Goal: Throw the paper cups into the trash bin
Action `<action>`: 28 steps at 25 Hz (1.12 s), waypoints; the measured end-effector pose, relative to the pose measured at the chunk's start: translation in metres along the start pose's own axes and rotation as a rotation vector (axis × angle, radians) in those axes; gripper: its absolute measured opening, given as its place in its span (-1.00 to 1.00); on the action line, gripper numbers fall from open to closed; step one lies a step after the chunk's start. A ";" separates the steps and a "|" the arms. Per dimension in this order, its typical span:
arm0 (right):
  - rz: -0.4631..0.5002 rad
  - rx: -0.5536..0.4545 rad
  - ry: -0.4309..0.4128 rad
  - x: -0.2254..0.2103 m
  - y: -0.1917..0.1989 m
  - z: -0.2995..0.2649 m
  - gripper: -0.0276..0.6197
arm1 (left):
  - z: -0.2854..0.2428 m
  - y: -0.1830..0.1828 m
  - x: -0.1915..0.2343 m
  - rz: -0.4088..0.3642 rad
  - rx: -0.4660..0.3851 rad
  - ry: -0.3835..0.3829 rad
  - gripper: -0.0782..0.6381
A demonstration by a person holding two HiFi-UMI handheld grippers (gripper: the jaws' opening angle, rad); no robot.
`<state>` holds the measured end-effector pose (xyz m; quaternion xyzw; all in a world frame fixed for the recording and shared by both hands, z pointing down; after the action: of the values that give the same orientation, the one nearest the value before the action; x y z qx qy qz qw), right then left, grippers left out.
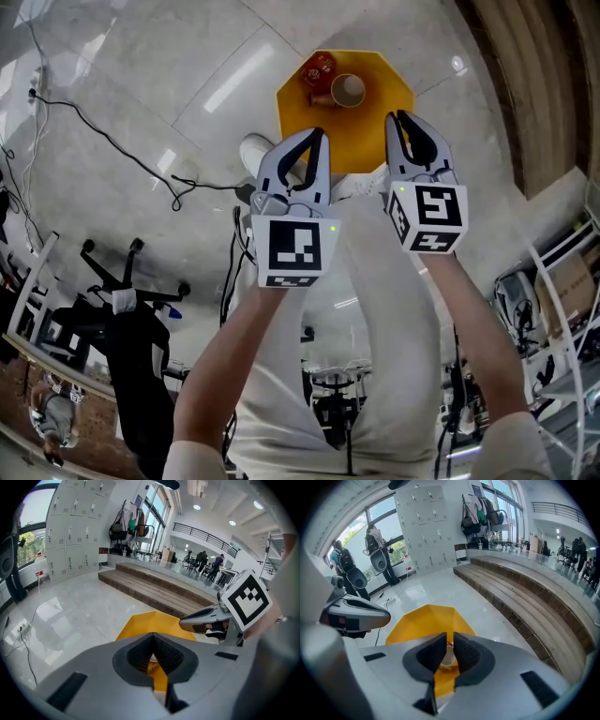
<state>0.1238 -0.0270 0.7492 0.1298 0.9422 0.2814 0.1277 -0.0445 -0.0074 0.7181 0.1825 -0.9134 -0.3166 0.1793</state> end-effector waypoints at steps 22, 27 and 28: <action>0.060 -0.181 -0.098 0.059 -0.188 0.211 -0.90 | 0.194 -0.180 -0.038 -0.020 -0.119 0.043 -0.77; 0.061 -0.244 -0.140 0.073 -0.248 0.286 -0.90 | 0.252 -0.236 -0.057 -0.017 -0.179 0.040 -0.77; 0.058 -0.257 -0.144 0.075 -0.258 0.303 -0.90 | 0.264 -0.248 -0.061 -0.012 -0.193 0.040 -0.77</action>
<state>0.1040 -0.0611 0.3457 0.1596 0.8827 0.3931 0.2021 -0.0536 -0.0260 0.3516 0.1761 -0.8738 -0.4004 0.2123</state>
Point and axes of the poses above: the fingertips, and each gripper's own axes: z backward along the fingers, x to its left, y out of its underside, the point moved 8 cm from there along z, backward along the fingers, and after that the axes turned 2 degrees about -z, right-handed, at the moved point
